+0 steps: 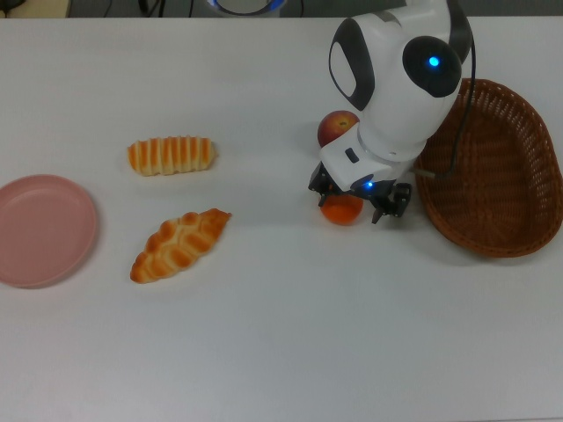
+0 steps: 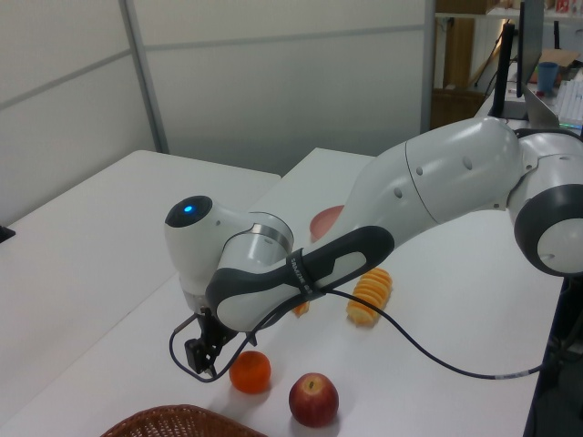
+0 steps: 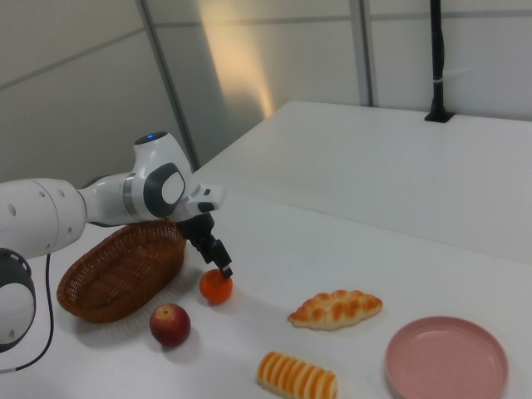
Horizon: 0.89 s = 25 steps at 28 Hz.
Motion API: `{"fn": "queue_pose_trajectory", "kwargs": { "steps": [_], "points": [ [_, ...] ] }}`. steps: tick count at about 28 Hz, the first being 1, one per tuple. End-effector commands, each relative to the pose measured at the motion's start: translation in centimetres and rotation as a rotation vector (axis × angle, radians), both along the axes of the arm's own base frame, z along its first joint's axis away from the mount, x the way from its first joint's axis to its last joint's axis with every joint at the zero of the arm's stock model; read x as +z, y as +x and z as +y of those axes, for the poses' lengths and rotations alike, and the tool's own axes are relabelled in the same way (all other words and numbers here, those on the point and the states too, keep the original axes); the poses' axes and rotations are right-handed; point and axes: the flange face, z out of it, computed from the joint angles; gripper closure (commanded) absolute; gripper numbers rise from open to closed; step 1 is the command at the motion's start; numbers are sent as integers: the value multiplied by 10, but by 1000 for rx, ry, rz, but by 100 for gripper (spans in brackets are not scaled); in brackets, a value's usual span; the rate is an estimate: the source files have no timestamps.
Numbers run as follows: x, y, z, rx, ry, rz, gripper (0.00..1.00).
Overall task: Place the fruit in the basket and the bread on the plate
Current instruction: 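Close the gripper on the orange, then carry the orange over the wicker basket and release it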
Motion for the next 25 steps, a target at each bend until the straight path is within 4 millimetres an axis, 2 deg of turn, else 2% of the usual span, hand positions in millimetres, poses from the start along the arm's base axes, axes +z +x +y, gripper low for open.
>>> {"fn": "queue_pose_trajectory", "kwargs": {
  "steps": [1,4,10,21,22,23,24,25],
  "points": [
    [-9,-1,0,-2,-31,-3,0],
    [-14,-6,4,7,-37,11,0],
    [-32,-15,-1,21,-60,48,0],
    [-37,-27,-10,42,-85,77,0],
    [-37,-27,-11,43,-87,78,6],
    [-37,-27,-11,44,-86,79,20],
    [-38,-28,-12,44,-87,80,39],
    [-34,-28,-13,46,-85,77,74]
  ]
}}
